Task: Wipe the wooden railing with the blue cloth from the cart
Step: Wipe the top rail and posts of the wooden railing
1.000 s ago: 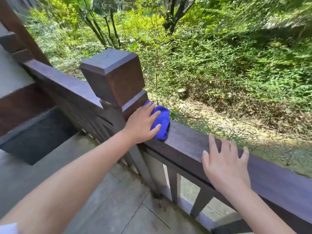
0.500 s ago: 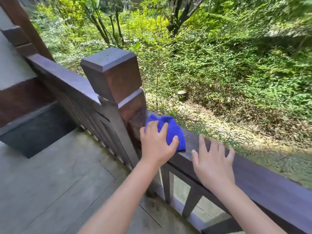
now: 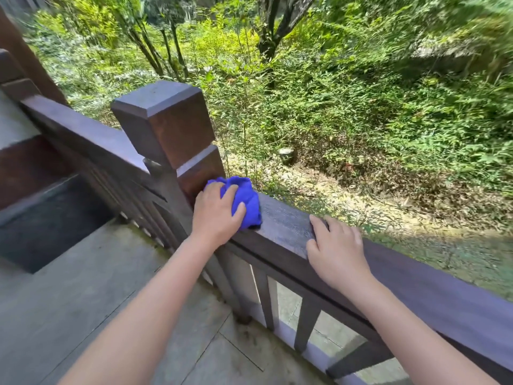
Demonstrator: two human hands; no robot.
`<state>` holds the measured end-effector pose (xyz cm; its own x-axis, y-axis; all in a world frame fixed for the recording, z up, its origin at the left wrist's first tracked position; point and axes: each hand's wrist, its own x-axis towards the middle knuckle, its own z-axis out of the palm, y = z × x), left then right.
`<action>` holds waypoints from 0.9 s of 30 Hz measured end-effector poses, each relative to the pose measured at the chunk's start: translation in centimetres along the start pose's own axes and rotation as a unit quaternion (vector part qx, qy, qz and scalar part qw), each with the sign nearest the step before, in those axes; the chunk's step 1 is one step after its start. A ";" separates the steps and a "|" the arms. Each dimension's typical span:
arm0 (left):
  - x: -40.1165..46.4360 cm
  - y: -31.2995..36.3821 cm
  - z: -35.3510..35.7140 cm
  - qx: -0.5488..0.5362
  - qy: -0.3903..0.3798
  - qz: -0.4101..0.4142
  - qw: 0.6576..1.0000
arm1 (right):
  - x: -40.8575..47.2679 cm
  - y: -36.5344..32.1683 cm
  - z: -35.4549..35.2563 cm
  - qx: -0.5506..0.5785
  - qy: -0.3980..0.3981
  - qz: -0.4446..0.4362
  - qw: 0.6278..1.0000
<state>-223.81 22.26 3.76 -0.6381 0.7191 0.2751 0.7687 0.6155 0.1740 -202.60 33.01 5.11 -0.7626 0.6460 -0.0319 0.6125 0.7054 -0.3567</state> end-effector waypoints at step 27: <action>-4.7 -2.0 -4.1 -0.045 -0.094 0.103 0.989 | 5.4 -7.4 0.6 -0.067 -0.007 -0.260 0.963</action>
<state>-222.22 16.35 6.00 -0.4571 0.8792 0.1341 0.8790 0.4237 0.2188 -211.36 31.09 7.00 -0.9758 0.1911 0.1061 0.1666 0.9646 -0.2044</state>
